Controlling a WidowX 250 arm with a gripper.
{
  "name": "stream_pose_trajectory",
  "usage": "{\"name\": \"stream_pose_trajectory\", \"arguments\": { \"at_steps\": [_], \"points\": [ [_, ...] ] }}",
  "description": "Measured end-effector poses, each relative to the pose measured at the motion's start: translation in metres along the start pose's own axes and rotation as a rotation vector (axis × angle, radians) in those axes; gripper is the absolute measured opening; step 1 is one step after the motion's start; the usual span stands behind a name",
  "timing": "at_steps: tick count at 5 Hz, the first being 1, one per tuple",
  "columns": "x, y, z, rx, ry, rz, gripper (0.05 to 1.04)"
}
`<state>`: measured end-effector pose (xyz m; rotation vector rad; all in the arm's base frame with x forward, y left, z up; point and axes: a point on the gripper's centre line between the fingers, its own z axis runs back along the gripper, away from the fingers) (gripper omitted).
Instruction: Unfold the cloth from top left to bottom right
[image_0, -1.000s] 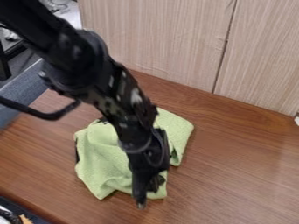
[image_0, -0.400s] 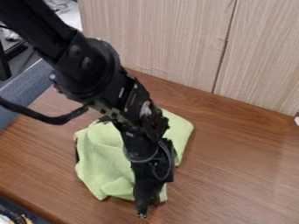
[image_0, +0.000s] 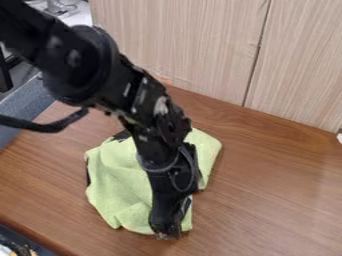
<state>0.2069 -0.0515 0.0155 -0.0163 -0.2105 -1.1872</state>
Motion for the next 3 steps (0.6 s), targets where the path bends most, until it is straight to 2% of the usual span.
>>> {"name": "stream_pose_trajectory", "arguments": {
  "at_steps": [2,3],
  "points": [
    [0.009,0.019,0.039,0.059,-0.073,0.021,1.004],
    [0.008,0.021,0.040,0.069,-0.063,0.003,1.001]
  ]
}}
